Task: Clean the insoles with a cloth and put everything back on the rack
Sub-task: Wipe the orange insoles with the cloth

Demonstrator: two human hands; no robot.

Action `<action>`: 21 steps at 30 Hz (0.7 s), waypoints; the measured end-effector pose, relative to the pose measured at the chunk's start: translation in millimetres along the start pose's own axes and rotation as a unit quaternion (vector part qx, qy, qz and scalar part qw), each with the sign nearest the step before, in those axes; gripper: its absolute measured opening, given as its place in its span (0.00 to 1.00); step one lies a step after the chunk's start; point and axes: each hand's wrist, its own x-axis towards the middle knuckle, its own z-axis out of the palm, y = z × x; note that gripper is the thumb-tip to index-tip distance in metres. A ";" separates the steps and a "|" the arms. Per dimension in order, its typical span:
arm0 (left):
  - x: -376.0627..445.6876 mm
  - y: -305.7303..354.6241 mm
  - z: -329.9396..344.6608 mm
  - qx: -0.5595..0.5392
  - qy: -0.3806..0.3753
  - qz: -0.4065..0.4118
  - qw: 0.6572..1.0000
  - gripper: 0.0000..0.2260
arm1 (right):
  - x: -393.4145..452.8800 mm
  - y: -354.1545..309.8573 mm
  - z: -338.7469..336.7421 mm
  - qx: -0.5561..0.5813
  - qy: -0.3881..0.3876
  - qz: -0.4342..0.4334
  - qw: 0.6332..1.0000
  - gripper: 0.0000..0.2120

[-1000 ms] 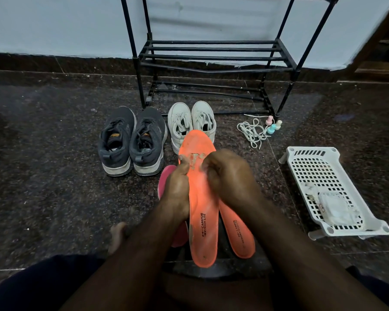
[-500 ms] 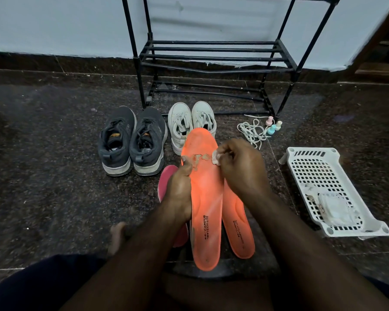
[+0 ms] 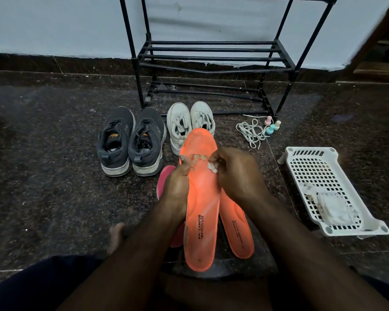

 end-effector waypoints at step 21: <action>-2.1 0.2 4.5 0.009 0.001 -0.006 1.000 0.21 | -2.5 8.7 9.6 -0.005 0.019 0.001 1.000 0.08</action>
